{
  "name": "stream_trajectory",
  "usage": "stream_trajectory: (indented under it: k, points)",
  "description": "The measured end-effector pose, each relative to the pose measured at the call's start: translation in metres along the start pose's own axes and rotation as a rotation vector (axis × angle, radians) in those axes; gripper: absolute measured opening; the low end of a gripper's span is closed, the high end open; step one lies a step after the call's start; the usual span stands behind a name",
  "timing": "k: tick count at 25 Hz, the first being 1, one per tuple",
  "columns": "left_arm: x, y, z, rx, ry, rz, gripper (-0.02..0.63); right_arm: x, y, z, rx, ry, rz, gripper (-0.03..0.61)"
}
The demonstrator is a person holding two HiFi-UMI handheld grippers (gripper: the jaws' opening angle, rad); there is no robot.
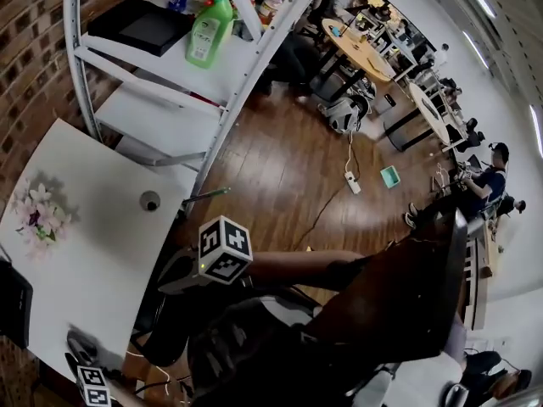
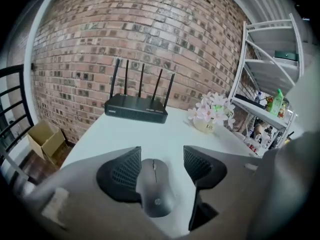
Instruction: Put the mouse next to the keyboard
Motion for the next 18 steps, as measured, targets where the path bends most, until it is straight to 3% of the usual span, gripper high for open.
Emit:
stream_trajectory:
  k: [3, 6, 10, 11, 12, 14, 18]
  points:
    - [-0.014, -0.032, -0.012, 0.049, -0.103, 0.025, 0.272, -0.004, -0.003, -0.019, -0.025, -0.076, 0.026, 0.005]
    - [-0.033, -0.074, -0.03, 0.102, -0.146, 0.117, 0.27, -0.013, -0.025, -0.031, -0.034, -0.146, 0.068, 0.005]
    - [-0.057, -0.116, -0.068, 0.263, -0.192, 0.22, 0.256, -0.022, -0.043, -0.016, -0.147, -0.19, 0.099, 0.005]
    - [-0.063, -0.128, -0.077, 0.31, -0.209, 0.228, 0.188, -0.025, -0.047, -0.012, -0.176, -0.194, 0.098, 0.005]
    - [-0.069, -0.141, -0.085, 0.354, -0.224, 0.225, 0.006, -0.028, -0.05, -0.01, -0.197, -0.199, 0.099, 0.005]
    - [-0.077, -0.169, -0.095, 0.413, -0.236, 0.217, 0.002, -0.034, -0.056, -0.009, -0.244, -0.214, 0.107, 0.005]
    - [-0.073, -0.22, -0.11, 0.43, -0.222, 0.292, 0.002, -0.042, -0.061, -0.016, -0.353, -0.22, 0.102, 0.005]
Point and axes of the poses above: the fingertips, and each gripper's own axes: z forward along the fingers, y to its left, x out of its underside, the point moved 9 cm from there along -z, backward along the fingers, and after that the axes turned 9 degrees about -x, right-handed, at the moved point
